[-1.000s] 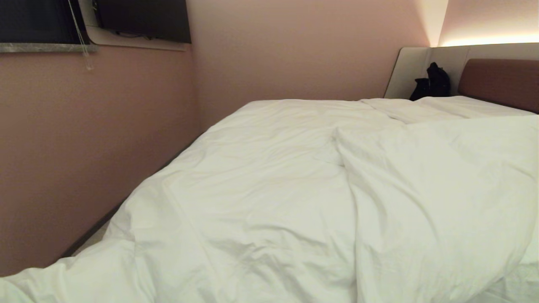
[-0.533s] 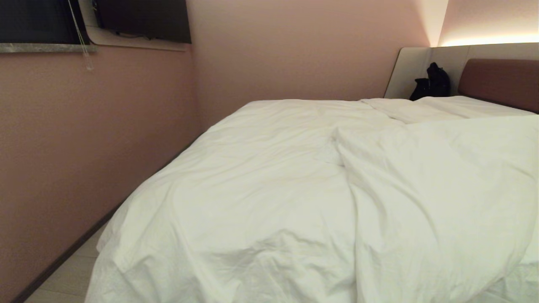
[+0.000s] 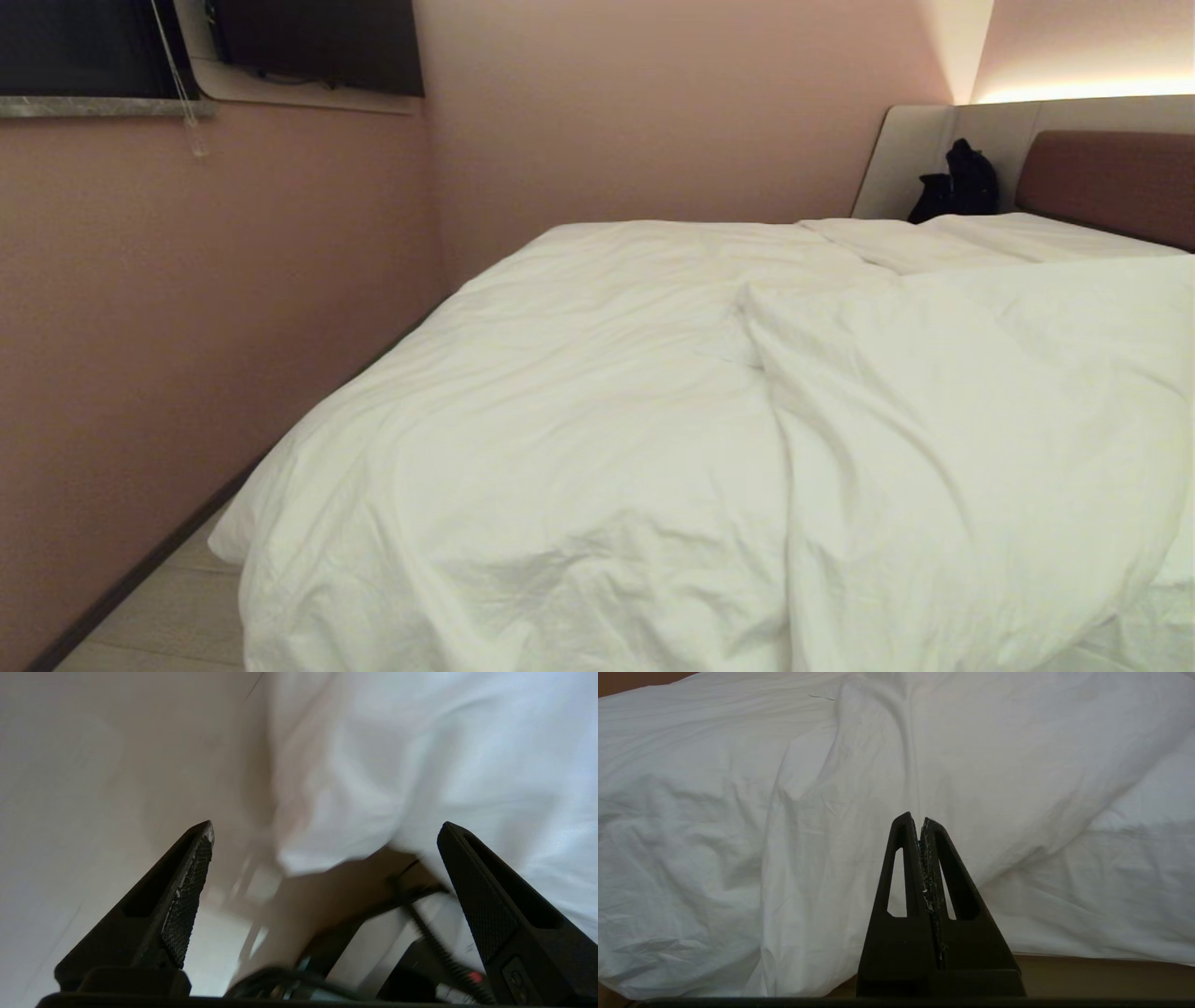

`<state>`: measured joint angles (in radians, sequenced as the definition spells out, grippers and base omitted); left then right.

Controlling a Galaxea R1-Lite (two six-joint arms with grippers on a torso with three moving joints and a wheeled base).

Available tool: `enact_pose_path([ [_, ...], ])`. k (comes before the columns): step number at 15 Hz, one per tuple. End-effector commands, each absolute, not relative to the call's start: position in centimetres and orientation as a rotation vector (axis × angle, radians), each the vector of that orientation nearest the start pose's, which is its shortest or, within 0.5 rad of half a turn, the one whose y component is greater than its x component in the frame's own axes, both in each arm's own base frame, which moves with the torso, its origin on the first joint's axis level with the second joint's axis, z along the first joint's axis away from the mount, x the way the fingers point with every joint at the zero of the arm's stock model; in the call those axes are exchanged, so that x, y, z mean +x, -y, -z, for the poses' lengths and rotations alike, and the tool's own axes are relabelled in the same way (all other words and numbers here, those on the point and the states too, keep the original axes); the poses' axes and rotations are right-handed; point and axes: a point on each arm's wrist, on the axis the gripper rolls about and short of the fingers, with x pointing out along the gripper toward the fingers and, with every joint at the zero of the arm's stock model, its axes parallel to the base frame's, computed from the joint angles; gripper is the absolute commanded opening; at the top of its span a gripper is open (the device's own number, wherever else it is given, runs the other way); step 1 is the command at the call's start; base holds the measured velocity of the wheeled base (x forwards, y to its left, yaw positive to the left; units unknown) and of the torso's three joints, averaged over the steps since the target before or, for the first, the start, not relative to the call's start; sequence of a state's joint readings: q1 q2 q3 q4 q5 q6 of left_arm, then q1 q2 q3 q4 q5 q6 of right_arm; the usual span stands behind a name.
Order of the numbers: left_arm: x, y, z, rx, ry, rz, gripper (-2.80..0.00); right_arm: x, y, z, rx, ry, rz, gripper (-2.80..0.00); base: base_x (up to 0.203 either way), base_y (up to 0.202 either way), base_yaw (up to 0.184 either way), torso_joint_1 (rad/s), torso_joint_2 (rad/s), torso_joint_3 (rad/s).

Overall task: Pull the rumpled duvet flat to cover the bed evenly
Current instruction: Flatten the corners of the folded blanket, then hold the folded corner of the quilt

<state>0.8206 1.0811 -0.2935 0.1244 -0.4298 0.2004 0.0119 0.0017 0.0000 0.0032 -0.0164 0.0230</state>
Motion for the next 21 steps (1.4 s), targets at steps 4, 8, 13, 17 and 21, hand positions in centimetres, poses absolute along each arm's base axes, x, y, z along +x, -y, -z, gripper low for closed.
enact_pose_path([
  [4,5.9,-4.4,-14.8,-0.257,-0.490,-0.138,-2.80,-2.3,0.1,-7.5,0.023,-0.005,0.005,-2.80,0.000,0.000,0.000,0.000,0.00,0.000],
  [8,4.9,-3.2,-16.9,-0.225,-0.364,-0.141,-2.80,-2.3,0.1,-7.5,0.023,-0.005,0.005,-2.80,0.000,0.000,0.000,0.000,0.00,0.000],
  [13,2.4,-0.5,-17.9,-0.112,-0.198,-0.154,-2.80,-2.3,0.1,-7.5,0.023,-0.005,0.005,-2.80,0.000,0.000,0.000,0.000,0.00,0.000],
  [17,1.5,0.4,-18.5,-0.099,-0.130,-0.170,-2.80,-2.3,0.1,-7.5,0.023,-0.005,0.005,-2.80,0.000,0.000,0.000,0.000,0.00,0.000],
  [21,1.1,0.5,-18.8,-0.086,-0.118,-0.177,-2.80,-2.3,0.1,-7.5,0.023,-0.005,0.005,-2.80,0.000,0.000,0.000,0.000,0.00,0.000],
])
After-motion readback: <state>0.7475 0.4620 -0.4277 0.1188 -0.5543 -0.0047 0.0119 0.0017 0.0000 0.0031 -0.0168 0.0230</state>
